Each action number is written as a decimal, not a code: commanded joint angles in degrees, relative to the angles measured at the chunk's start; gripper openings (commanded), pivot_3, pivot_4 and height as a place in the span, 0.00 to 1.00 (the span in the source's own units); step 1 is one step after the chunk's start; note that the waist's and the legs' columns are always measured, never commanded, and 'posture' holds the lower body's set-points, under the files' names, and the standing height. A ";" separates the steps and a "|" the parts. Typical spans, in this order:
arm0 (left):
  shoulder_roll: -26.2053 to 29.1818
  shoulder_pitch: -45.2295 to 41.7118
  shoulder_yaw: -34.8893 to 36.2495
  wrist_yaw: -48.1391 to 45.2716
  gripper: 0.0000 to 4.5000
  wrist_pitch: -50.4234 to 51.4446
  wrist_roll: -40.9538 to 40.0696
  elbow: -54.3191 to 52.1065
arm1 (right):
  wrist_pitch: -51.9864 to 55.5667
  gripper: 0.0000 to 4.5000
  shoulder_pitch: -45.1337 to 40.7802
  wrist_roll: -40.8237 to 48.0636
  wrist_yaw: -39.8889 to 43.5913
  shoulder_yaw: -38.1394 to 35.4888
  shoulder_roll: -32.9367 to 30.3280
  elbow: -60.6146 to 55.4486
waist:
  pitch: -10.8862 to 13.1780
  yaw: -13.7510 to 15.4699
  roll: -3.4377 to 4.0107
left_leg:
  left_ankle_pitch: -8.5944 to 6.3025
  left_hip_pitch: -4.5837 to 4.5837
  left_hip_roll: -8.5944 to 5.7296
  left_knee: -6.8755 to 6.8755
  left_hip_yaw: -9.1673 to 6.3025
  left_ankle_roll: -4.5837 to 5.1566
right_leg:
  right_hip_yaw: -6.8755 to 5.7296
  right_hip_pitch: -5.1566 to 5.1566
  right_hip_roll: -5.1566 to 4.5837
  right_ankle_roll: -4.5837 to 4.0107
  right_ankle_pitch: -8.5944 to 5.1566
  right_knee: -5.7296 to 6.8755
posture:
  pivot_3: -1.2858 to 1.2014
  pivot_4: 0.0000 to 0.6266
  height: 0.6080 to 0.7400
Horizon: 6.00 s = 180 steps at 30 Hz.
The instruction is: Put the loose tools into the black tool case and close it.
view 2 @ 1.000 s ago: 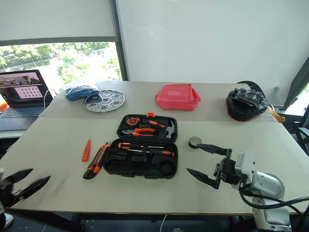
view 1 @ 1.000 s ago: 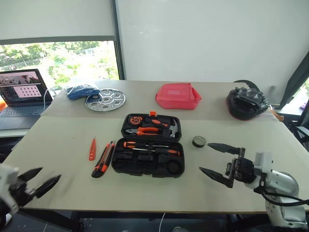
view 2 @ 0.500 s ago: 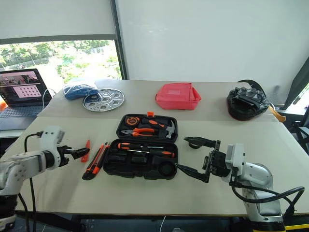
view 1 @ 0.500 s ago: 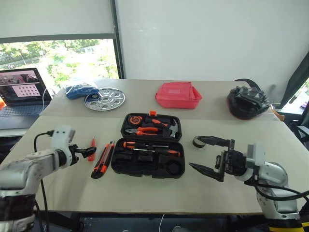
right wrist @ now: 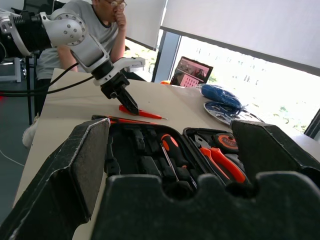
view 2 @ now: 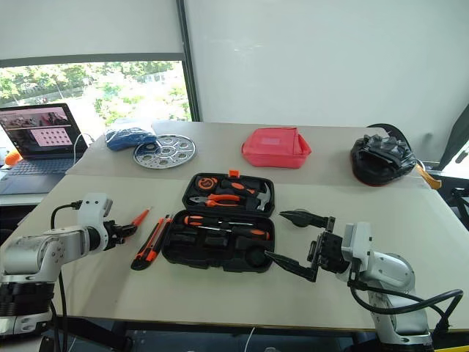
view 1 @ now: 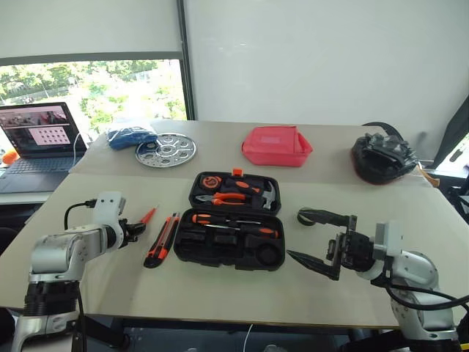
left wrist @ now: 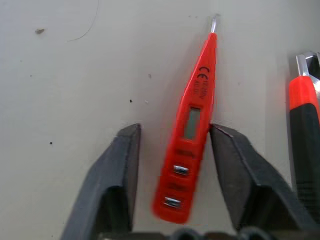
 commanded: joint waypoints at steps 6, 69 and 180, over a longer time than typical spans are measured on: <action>1.88 1.33 3.39 -7.78 0.10 -6.68 -0.79 2.32 | -0.96 1.00 0.93 -0.23 -1.08 -1.12 -1.92 -2.93 | 0.00 -0.11 -0.01 | 0.00 -0.01 0.02 0.00 0.00 0.00 | -0.01 -0.02 0.02 0.00 0.00 0.00 | 0.52 0.24 1.00; 5.40 -20.70 -37.54 -64.63 0.32 -56.98 36.80 17.30 | 0.79 1.00 10.04 -0.88 -7.46 -1.58 -5.35 -9.35 | 0.05 -0.68 -0.08 | 0.04 -0.13 -0.07 0.12 -0.03 0.00 | 0.07 -0.02 0.08 0.15 -0.01 -0.02 | 0.52 0.24 1.00; -1.18 -7.60 -21.38 -54.83 0.00 -57.59 17.17 15.45 | 0.20 1.00 10.80 -1.34 -7.23 -1.95 -4.81 -6.70 | -0.04 -0.25 0.04 | 0.06 0.60 -0.12 0.21 -0.09 0.06 | 0.04 0.83 0.04 0.28 -0.04 -0.06 | 0.52 0.24 1.00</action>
